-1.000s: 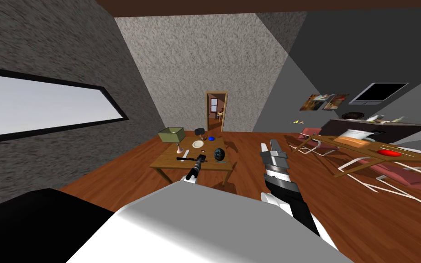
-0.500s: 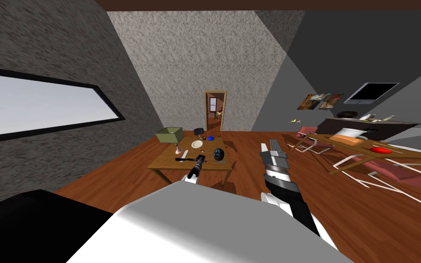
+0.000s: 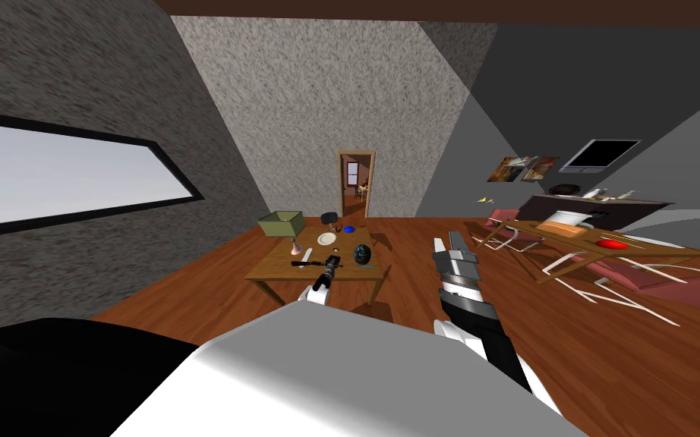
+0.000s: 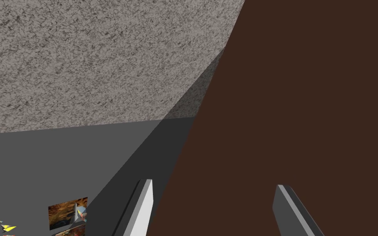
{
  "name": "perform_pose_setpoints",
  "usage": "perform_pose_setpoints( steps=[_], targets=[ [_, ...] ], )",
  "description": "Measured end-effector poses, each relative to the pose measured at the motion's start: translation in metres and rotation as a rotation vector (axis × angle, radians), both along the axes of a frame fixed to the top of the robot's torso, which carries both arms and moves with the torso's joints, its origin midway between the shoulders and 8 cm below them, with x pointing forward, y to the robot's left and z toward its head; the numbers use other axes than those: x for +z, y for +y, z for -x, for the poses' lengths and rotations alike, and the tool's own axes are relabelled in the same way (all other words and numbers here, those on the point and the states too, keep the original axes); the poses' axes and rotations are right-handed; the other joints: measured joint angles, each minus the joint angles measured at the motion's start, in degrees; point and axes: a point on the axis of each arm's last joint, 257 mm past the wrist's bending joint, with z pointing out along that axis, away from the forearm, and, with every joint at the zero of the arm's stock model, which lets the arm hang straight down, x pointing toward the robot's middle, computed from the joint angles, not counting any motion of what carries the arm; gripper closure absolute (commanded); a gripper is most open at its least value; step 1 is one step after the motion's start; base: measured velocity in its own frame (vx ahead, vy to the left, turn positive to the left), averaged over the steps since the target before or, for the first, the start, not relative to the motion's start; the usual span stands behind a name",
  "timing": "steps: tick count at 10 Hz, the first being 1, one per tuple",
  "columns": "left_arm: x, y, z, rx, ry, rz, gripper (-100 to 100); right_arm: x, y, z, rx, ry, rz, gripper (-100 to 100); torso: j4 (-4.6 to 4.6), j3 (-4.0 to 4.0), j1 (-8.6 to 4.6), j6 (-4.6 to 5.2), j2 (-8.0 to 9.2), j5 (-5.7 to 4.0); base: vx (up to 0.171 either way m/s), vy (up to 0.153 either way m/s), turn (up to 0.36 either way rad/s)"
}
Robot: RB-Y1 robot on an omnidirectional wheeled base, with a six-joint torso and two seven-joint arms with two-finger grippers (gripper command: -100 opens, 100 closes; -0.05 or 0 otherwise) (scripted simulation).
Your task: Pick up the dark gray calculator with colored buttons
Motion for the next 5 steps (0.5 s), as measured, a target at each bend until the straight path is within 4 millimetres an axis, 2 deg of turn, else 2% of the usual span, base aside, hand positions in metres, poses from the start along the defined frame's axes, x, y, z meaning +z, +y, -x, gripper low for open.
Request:
perform_pose_setpoints(
  steps=[2, 3, 5],
  targets=[
    [0.006, 0.008, -0.013, 0.008, -0.017, -0.003, -100, 0.0, 0.0, 0.0, 0.0, 0.0, 0.0, 0, 0.01, 0.02, -0.02, 0.01, 0.04, -0.01, -0.032, -0.007, -0.016],
    [-0.001, 0.008, -0.012, 0.009, -0.005, -0.002, -100, 0.0, 0.0, 0.0, 0.0, 0.0, 0.0, 0, -0.01, -0.02, 0.01, 0.0, -0.04, 0.0, -0.038, -0.013, -0.063],
    [0.001, 0.014, -0.023, 0.017, -0.012, -0.004, -100, 0.0, 0.0, 0.0, 0.0, 0.0, 0.0, 0, 0.0, 0.0, -0.01, 0.0, 0.0, 0.0, -0.027, -0.005, -0.012]
  ],
)
